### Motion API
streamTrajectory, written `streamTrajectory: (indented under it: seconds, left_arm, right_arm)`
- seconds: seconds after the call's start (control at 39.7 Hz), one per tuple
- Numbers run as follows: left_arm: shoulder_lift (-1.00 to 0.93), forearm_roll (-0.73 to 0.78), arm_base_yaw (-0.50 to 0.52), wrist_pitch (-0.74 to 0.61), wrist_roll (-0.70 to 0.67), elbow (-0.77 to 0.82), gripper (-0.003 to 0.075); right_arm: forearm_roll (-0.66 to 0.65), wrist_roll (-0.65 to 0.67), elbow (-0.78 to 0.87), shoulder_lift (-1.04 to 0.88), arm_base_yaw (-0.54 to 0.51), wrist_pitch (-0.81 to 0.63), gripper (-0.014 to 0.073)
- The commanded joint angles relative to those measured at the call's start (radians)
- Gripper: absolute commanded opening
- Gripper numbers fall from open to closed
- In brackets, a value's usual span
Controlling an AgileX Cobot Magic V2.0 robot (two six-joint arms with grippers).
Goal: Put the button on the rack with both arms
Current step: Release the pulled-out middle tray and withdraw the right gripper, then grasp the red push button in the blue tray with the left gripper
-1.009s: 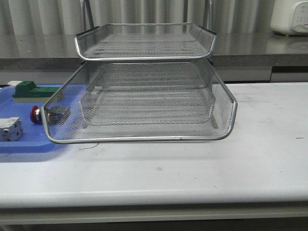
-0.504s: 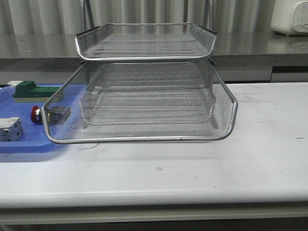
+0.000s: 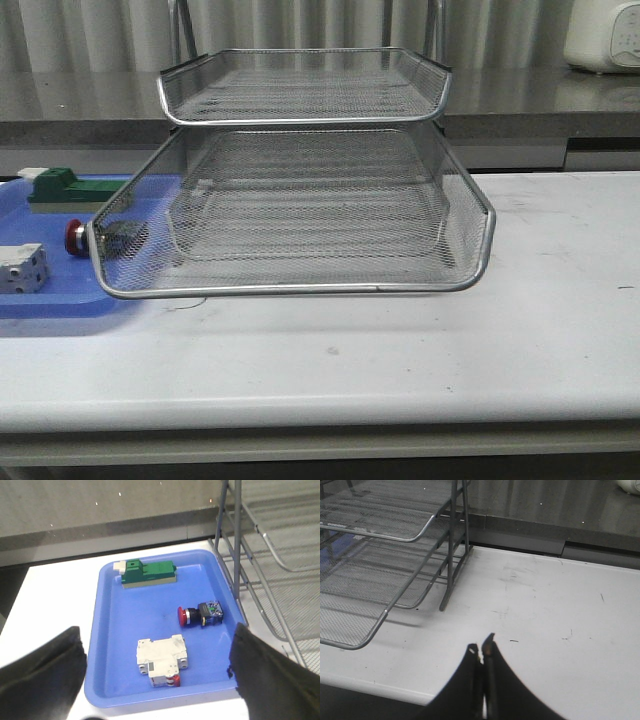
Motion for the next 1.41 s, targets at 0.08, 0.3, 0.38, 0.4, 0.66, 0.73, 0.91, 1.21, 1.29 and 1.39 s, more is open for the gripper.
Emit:
streamTrajectory:
  seconds: [0.08,0.3,0.38,0.4,0.66,0.73,0.91,1.21,1.29,1.39]
  left_arm:
    - [0.258,-0.002,-0.013,0.056,0.144,-0.234,0.0554]
    - [0.623,-0.002,-0.013,0.324,0.296,-0.538,0.0559]
    - [0.732,-0.002,-0.013,0.394,0.323,-0.631,0.0559]
    - [0.768,-0.002,-0.013,0.411,0.327,-0.667,0.0559]
    - [1.047,-0.002,-0.028,0.560,0.392,-0.940,0.0564]
    - [1.122,-0.001,-0.041,0.604,0.409,-1.005,0.0600]
    - [1.249,0.047,-0.070,0.669,0.413,-1.134,0.0672]
    - [1.348,0.042,-0.075,0.654,0.435,-1.201,0.0673]
    - [1.365,0.033,-0.075,0.642,0.439,-1.203,0.0673]
    - [1.385,0.033,-0.075,0.621,0.439,-1.203,0.0673]
  right_arm:
    - [0.002,-0.002,-0.023,0.011,0.002,-0.081,-0.0111]
    - [0.002,-0.002,-0.023,0.011,0.002,-0.081,-0.0111]
    - [0.002,-0.002,-0.023,0.011,0.002,-0.081,-0.0111]
    - [0.002,-0.002,-0.023,0.011,0.002,-0.081,-0.0111]
    - [0.002,-0.002,-0.023,0.011,0.002,-0.081,-0.0111]
    - [0.002,-0.002,-0.023,0.011,0.002,-0.081,-0.0111]
    - [0.002,-0.002,-0.023,0.011,0.002,-0.081,-0.0111]
    - [0.002,-0.002,-0.023,0.011,0.002,-0.081,-0.0111]
    - [0.002,-0.002,-0.023,0.011,0.002,-0.081,-0.0111]
    - [0.002,-0.002,-0.023,0.011,0.002,-0.081,-0.0111]
